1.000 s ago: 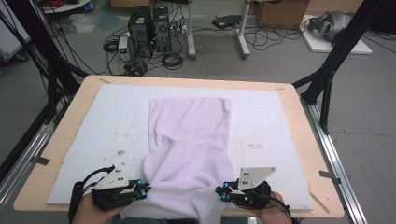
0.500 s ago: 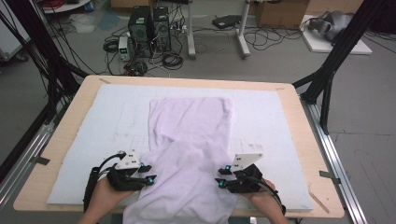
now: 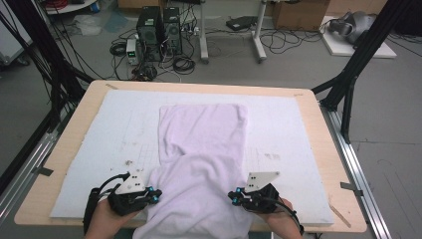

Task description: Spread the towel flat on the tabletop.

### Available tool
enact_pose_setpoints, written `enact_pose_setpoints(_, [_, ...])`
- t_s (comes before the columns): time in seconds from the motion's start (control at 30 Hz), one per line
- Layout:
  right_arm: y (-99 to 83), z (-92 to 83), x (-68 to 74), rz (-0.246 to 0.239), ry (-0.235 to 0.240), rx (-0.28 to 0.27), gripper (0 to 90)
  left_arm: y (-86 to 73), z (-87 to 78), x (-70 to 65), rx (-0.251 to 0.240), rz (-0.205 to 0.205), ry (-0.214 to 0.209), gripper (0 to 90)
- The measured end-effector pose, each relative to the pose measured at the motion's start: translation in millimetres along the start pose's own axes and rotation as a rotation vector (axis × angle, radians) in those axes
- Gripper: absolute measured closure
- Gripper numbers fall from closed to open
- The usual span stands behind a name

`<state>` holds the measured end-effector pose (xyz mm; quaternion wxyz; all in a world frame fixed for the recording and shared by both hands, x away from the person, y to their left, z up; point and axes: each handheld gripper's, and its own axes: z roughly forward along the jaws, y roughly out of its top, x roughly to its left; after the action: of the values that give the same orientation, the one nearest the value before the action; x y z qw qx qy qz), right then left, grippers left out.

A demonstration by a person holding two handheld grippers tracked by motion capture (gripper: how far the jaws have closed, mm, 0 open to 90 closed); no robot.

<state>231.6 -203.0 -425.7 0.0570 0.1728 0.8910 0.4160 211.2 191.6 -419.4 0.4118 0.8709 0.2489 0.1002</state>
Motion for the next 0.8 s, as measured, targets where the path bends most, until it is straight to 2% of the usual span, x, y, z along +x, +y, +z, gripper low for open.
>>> enact_pose_setpoints(0.07, [2.1, -9.0, 9.7, -0.009, 0.018, -0.018, 87.1, -1.2, -11.9, -9.5, -0.010, 0.002, -0.010, 87.5])
enact_pose_setpoints(0.13, [5.9, -18.9, 21.1, -0.037, 0.047, -0.034, 86.4, -1.5, -23.0, -18.8, -0.025, 0.010, -0.028, 87.4])
enact_pose_setpoints(0.2, [11.0, -29.1, 29.4, -0.060, 0.072, -0.080, 80.6, -0.6, -30.0, -25.2, -0.036, 0.021, -0.038, 86.1])
enact_pose_setpoints(0.23, [13.5, -33.0, 30.3, -0.063, 0.068, -0.098, 77.6, 0.7, -31.3, -26.2, -0.039, 0.023, -0.038, 82.1])
enact_pose_setpoints(0.27, [16.4, -35.8, 28.4, -0.061, 0.055, -0.107, 73.9, 1.3, -30.8, -26.2, -0.039, 0.026, -0.027, 74.3])
enact_pose_setpoints(0.33, [17.7, -34.0, 20.9, -0.053, 0.022, -0.090, 68.8, 1.8, -24.8, -21.5, -0.035, 0.027, -0.020, 67.9])
enact_pose_setpoints(0.4, [14.9, -26.5, 12.6, -0.039, 0.007, -0.064, 65.3, 0.3, -14.2, -12.9, -0.027, 0.021, 0.006, 61.5])
enact_pose_setpoints(0.43, [12.3, -20.9, 8.9, -0.023, -0.001, -0.046, 63.9, -1.1, -7.5, -8.1, -0.017, 0.002, 0.008, 57.9])
enact_pose_setpoints(0.53, [3.5, -0.1, 1.8, -0.003, 0.010, -0.001, 60.7, -6.1, 14.4, 1.2, 0.023, -0.010, 0.001, 56.2])
enact_pose_setpoints(0.6, [-1.1, 12.7, 1.2, -0.016, 0.010, 0.037, 61.0, -8.0, 25.0, 1.5, 0.050, 0.004, -0.005, 59.0])
enact_pose_setpoints(0.63, [-3.3, 18.2, 1.3, -0.014, 0.005, 0.047, 62.5, -8.4, 26.6, 0.2, 0.031, 0.022, 0.007, 62.3])
enact_pose_setpoints(0.67, [-5.0, 20.6, 2.0, -0.016, -0.006, 0.033, 68.3, -7.5, 26.5, 0.3, 0.034, 0.020, 0.000, 69.4])
enact_pose_setpoints(0.73, [-5.7, 21.2, 0.7, -0.017, 0.001, 0.023, 81.0, -7.7, 26.2, -1.9, 0.032, 0.034, -0.004, 83.8])
enact_pose_setpoints(0.8, [-5.2, 21.8, 2.9, -0.026, 0.010, 0.035, 85.1, -9.4, 23.8, -6.5, 0.027, 0.048, 0.004, 86.4])
